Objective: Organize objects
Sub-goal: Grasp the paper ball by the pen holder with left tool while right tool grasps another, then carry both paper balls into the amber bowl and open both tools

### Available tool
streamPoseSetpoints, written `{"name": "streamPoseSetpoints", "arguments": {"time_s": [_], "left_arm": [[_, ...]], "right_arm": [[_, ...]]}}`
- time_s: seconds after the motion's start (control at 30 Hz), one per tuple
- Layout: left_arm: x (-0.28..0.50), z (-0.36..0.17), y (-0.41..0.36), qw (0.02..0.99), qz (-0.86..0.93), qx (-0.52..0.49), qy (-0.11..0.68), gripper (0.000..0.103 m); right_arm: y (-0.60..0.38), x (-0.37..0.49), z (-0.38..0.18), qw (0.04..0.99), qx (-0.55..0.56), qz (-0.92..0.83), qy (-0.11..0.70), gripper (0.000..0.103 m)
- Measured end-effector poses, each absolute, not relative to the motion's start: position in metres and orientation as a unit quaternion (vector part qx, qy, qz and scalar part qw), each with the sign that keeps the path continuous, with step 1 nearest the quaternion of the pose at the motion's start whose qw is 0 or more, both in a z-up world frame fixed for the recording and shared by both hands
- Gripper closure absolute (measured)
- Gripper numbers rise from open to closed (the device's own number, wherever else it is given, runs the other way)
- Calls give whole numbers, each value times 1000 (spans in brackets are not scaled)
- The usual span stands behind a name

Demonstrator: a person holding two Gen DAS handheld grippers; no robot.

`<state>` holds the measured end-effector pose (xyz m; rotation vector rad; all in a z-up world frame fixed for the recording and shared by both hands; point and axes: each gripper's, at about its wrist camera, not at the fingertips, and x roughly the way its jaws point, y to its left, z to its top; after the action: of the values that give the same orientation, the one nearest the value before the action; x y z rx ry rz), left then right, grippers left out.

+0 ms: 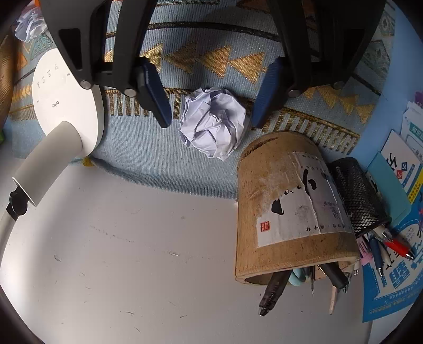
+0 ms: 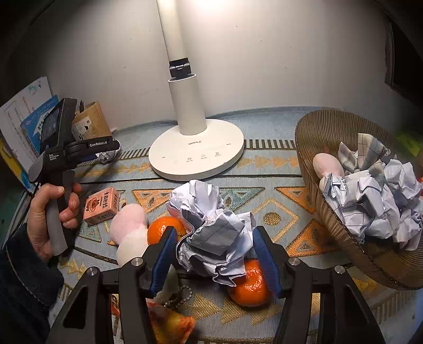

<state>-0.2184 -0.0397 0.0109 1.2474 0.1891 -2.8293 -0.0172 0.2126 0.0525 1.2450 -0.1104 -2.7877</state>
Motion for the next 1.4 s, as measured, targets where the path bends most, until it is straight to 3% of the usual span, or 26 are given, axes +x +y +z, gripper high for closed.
{"name": "streamPoseSetpoints", "arguments": {"time_s": [0.27,0.5,0.67,0.83,0.9,1.03,1.4], "left_arm": [[-186,31,-30,-15,-919,390,60,62],[-81,75,-13,-56,-928,360,72,62],[5,66,-7,-76,-920,366,116,62],[58,47,33,-90,-919,374,87,62],[67,33,44,-93,-916,382,77,62],[72,16,55,-98,-907,400,86,62],[72,13,52,-99,-907,399,96,62]], "right_arm": [[222,3,77,56,379,-922,-55,52],[228,53,97,76,364,-927,-52,52],[250,88,75,98,400,-909,-57,51],[270,104,45,102,436,-889,-92,50],[273,114,47,97,426,-896,-85,49],[266,127,46,84,425,-901,-36,34],[293,128,30,92,441,-886,-112,33]]}}
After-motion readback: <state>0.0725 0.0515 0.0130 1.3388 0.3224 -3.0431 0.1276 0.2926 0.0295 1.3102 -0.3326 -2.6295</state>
